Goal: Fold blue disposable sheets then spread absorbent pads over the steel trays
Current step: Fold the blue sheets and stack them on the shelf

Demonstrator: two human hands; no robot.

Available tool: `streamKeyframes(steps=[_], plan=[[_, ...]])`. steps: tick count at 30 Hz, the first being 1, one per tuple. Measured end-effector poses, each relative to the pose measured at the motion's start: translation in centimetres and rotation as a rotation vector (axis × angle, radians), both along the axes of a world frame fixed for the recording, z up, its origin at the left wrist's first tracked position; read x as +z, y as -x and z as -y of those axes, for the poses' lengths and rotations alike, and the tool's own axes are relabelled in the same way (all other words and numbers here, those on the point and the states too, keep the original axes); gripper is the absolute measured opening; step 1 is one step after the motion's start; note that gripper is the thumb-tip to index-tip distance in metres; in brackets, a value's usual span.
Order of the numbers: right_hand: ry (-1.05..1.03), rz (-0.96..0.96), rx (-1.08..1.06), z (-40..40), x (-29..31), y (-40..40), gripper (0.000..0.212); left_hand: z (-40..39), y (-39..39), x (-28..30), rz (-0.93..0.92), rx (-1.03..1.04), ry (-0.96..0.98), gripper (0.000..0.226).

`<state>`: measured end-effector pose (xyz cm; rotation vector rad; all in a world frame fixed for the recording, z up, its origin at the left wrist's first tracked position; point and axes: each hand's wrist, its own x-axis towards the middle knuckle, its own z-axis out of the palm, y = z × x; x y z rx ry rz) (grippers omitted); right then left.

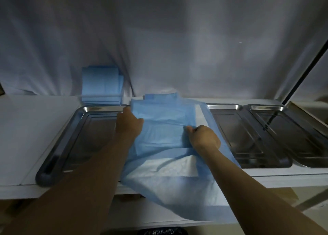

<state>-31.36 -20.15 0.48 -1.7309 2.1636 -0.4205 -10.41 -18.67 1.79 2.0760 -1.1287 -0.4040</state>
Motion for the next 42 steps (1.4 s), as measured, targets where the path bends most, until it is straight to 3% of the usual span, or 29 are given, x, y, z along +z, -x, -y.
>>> streamKeyframes(steps=[5,11,14,16,19,24,29,33,36,38,42], plan=[[-0.036,0.091,-0.076,1.0,-0.4,0.3,0.061,-0.4,-0.1,-1.0,0.121,-0.071,-0.058,0.046],[-0.132,0.216,-0.024,2.2,-0.5,0.1,0.034,0.2,0.6,-1.0,0.203,-0.049,-0.08,0.049],[0.106,0.416,0.017,3.0,0.3,-0.9,0.013,0.8,0.7,-1.0,0.2,-0.046,-0.111,0.052],[0.329,0.544,-0.05,3.2,1.8,-0.8,0.026,1.2,0.9,-1.0,0.196,-0.049,-0.115,0.053],[0.409,0.49,-0.131,3.7,3.0,0.8,0.006,1.7,1.8,-1.0,0.177,-0.065,-0.104,0.049],[0.134,0.279,-0.158,3.8,1.3,3.6,0.031,2.5,2.9,-1.0,0.153,-0.06,-0.183,0.058],[0.139,0.284,0.076,4.2,0.6,3.3,0.046,3.3,3.2,-0.5,-0.014,0.054,-0.173,0.062],[0.081,0.194,0.129,4.6,0.3,3.0,0.05,3.6,2.7,-0.3,-0.053,0.085,-0.151,0.056],[0.134,0.228,0.141,5.0,-0.1,2.3,0.053,3.6,1.9,0.1,0.029,0.126,0.055,0.031],[0.185,0.313,0.14,5.2,0.2,1.6,0.057,3.6,1.2,0.6,0.078,0.159,0.175,0.028],[0.156,0.428,0.196,5.3,0.6,0.0,0.057,3.8,0.0,0.7,0.09,0.146,0.133,0.036]])
